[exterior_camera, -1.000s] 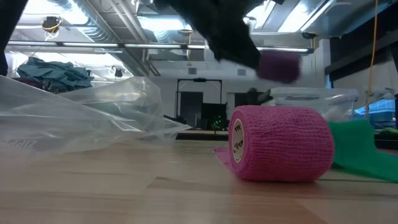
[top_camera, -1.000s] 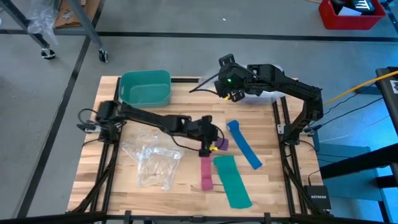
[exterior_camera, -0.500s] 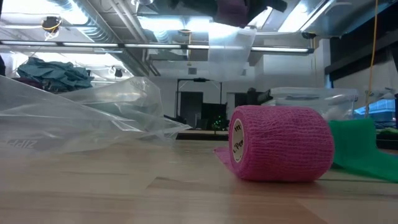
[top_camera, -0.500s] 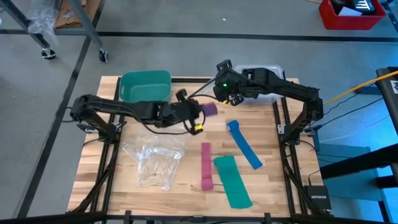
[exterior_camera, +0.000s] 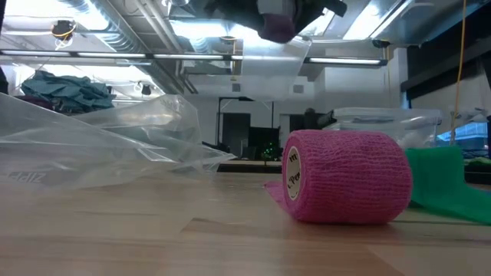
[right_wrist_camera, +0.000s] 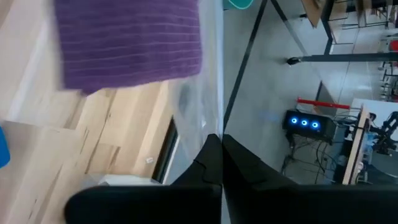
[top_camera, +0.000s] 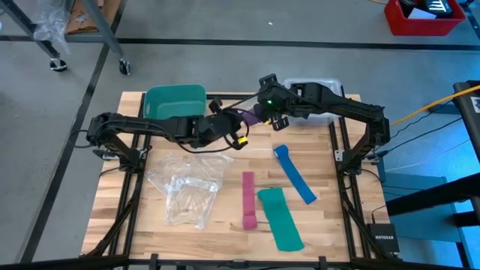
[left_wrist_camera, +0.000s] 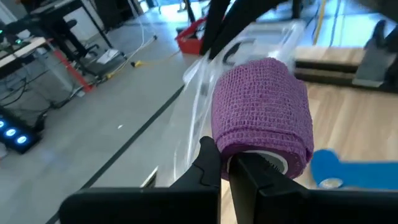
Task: Roll bandage
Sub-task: Put the rolled purple bandage into the transparent zip bag
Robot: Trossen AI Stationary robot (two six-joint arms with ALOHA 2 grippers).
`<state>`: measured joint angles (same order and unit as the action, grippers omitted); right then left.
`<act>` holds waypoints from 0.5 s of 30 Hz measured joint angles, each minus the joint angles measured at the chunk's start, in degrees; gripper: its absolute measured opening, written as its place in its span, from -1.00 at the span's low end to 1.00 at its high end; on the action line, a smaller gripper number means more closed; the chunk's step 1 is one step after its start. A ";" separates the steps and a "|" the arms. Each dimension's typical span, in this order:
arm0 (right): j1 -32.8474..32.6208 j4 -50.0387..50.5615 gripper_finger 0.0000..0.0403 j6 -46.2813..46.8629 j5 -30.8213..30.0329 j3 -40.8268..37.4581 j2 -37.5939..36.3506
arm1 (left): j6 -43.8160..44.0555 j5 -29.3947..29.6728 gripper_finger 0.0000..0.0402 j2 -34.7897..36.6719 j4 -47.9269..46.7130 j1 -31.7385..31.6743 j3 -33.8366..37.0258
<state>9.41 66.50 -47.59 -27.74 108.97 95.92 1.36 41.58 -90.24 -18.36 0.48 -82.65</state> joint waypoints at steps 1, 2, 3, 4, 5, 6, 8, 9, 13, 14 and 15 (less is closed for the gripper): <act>0.00 0.00 -1.00 0.25 -0.07 0.00 0.00 | -0.18 0.00 -1.00 0.02 1.04 0.17 0.00; 0.00 -0.01 -1.00 0.95 -0.07 0.00 0.00 | -0.28 0.00 -1.00 0.02 2.11 0.38 0.00; 0.00 -0.02 -1.00 1.68 -0.07 0.00 0.00 | -0.28 -0.01 -1.00 0.02 3.19 0.42 0.00; 0.00 -0.04 -1.00 2.32 -0.09 0.00 0.00 | -0.31 -0.01 -1.00 0.02 4.28 0.46 0.00; 0.00 -0.07 -1.00 2.66 -0.09 0.00 0.00 | -0.38 0.08 -1.00 0.02 5.37 0.69 0.00; 0.00 -0.09 -1.00 2.79 -0.09 0.00 0.00 | -0.61 0.56 -1.00 0.02 6.23 0.78 0.00; 0.00 -0.17 -1.00 2.80 -0.09 0.00 0.00 | -2.15 2.77 -1.00 0.02 7.72 0.95 0.01; 0.00 -0.17 -1.00 2.80 -0.09 0.00 -0.02 | -2.99 3.92 -1.00 0.02 8.23 0.97 0.00; 0.00 -0.13 -1.00 2.80 -0.09 0.00 -0.04 | -3.31 5.66 -1.00 0.04 8.55 0.78 0.02; 0.00 -0.12 -1.00 2.80 -0.09 0.00 -0.04 | -3.31 6.05 -1.00 0.04 8.54 0.64 0.02; 0.00 -0.11 -1.00 2.80 -0.09 0.00 -0.04 | -3.31 6.48 -1.00 0.04 8.55 0.59 0.02</act>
<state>9.41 66.39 -44.80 -27.83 108.97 95.88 -1.95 48.05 -90.19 -9.81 1.07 -82.63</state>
